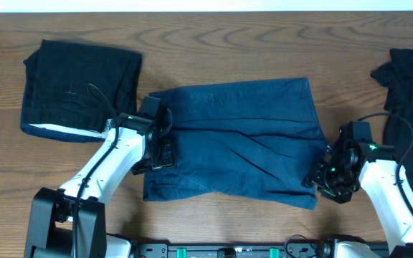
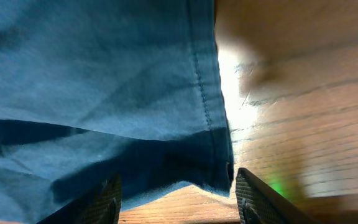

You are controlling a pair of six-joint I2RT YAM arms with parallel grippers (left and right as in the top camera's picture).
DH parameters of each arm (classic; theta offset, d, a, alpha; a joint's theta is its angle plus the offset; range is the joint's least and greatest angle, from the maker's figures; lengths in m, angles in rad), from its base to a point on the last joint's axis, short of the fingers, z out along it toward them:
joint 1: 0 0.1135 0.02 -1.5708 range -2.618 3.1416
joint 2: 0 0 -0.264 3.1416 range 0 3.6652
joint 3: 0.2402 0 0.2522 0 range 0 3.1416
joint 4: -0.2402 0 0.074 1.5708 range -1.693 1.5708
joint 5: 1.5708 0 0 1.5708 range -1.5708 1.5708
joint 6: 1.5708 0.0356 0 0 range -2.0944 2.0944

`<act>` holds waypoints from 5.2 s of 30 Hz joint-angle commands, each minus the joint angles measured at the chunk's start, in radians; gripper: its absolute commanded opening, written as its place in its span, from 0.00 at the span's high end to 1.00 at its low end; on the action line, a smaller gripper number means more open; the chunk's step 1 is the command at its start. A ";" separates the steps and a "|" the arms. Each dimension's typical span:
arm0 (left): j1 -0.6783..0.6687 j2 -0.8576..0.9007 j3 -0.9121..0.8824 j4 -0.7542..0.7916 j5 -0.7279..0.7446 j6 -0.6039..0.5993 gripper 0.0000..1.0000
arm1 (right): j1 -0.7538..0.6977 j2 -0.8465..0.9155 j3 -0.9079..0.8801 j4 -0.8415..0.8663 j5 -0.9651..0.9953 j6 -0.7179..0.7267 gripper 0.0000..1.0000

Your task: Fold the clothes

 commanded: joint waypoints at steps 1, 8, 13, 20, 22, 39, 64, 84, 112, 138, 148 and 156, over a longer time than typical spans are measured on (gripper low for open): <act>-0.002 0.009 -0.013 0.005 0.000 0.005 0.33 | 0.003 0.002 -0.032 0.013 -0.047 0.016 0.43; -0.002 0.009 -0.013 -0.004 0.005 0.005 0.65 | 0.003 0.002 -0.051 0.021 -0.061 0.016 0.56; -0.002 0.009 -0.013 -0.018 0.021 0.010 0.66 | 0.003 0.002 -0.051 -0.002 -0.061 0.016 0.47; -0.001 0.009 -0.013 0.021 0.019 0.016 0.53 | 0.002 0.002 -0.052 0.044 0.057 0.042 0.44; -0.001 0.009 -0.013 0.020 0.019 0.016 0.51 | 0.002 0.002 -0.053 0.044 0.056 0.042 0.44; -0.001 0.009 -0.013 -0.014 0.019 0.016 0.49 | -0.075 0.002 -0.084 0.047 0.017 0.050 0.44; -0.001 0.009 -0.013 -0.014 0.019 0.032 0.49 | -0.091 0.002 -0.098 -0.002 -0.130 -0.003 0.94; 0.010 0.009 -0.007 0.066 0.018 0.032 0.30 | -0.085 0.002 -0.219 0.138 -0.140 -0.003 0.96; 0.194 0.009 -0.082 -0.011 0.237 0.166 0.42 | -0.085 0.002 -0.219 0.144 -0.140 -0.025 0.94; 0.194 0.003 -0.121 0.060 0.333 0.163 0.80 | -0.085 0.002 -0.219 0.150 -0.139 -0.025 0.93; 0.194 -0.110 -0.105 -0.023 0.334 0.162 0.94 | -0.085 0.002 -0.219 0.152 -0.139 -0.025 0.92; 0.194 -0.208 -0.105 -0.145 0.333 0.137 0.94 | -0.085 0.002 -0.219 0.157 -0.138 -0.025 0.91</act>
